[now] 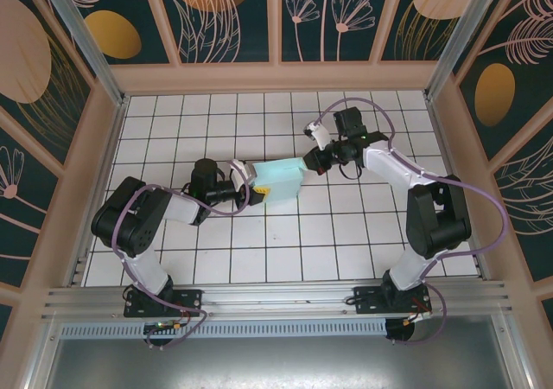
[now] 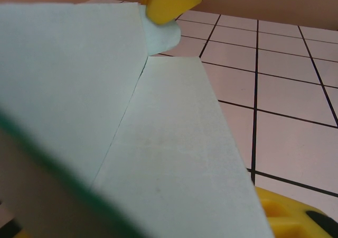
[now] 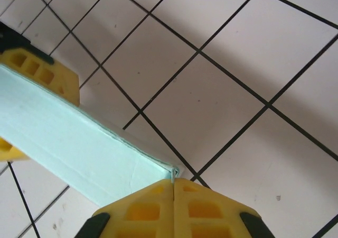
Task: Fold the paper box
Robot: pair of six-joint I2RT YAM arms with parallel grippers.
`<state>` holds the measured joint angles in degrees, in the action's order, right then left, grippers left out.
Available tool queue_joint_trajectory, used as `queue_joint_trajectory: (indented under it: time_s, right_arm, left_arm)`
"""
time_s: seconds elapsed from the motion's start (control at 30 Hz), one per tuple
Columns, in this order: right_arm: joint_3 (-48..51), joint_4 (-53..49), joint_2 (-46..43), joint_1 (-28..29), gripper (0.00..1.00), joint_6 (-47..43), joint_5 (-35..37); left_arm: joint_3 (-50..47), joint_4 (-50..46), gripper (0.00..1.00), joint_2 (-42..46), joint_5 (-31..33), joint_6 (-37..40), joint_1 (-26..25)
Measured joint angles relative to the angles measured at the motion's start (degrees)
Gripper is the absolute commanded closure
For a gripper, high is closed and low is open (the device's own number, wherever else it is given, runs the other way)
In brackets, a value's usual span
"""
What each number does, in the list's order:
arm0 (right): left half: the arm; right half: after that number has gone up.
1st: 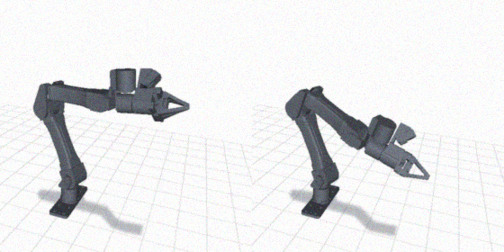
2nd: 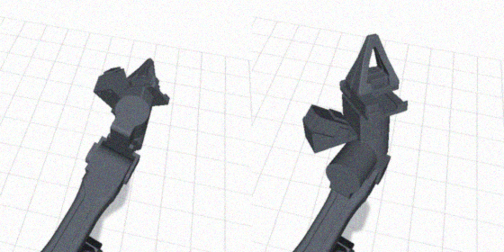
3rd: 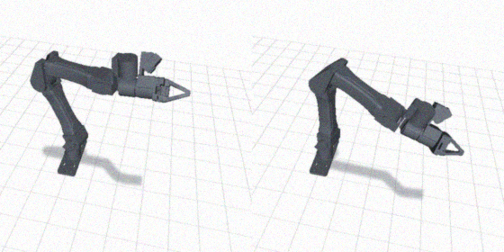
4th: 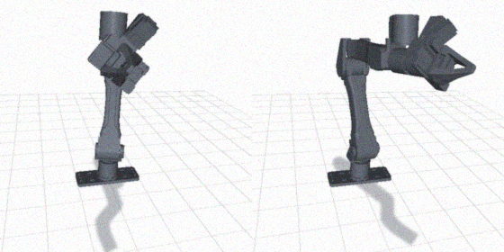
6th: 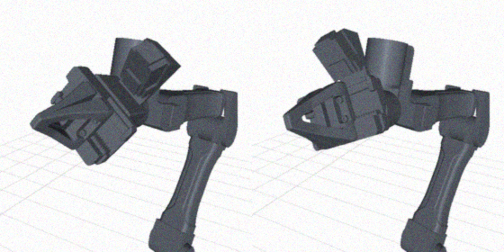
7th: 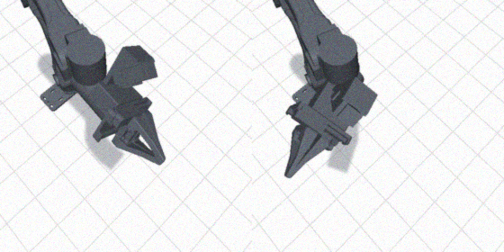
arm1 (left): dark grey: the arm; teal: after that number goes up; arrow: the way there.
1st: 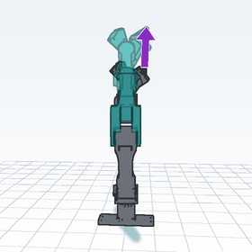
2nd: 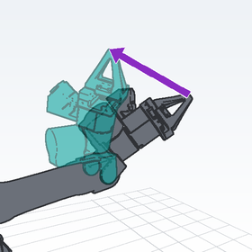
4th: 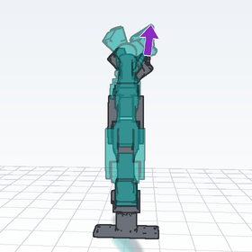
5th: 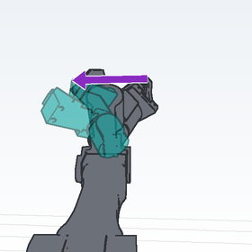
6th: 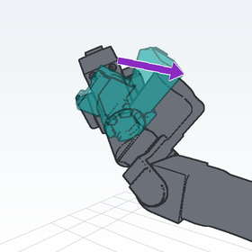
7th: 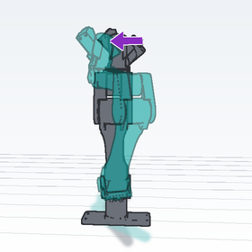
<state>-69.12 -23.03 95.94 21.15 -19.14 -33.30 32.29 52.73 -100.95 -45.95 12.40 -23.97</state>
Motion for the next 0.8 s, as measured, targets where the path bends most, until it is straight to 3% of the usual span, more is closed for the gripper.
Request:
queue_joint_trajectory:
  time_s: [0.2, 0.6, 0.8]
  right_arm:
    - [0.0, 1.2, 0.0, 1.0, 1.00, 4.8, 2.5]
    - [4.4, 10.7, -3.1, 8.3, 1.00, 26.3, 19.8]
    - [9.8, 16.5, -6.1, 10.4, 1.00, 32.9, 24.6]
  left_arm:
    - [-0.1, 1.1, 0.67, -0.1, 1.5, -1.4, -0.3]
    - [-0.9, 4.7, 0.66, -0.9, 5.2, -4.1, -0.3]
    - [-1.0, 5.0, 0.66, -0.9, 5.6, -4.1, -0.4]
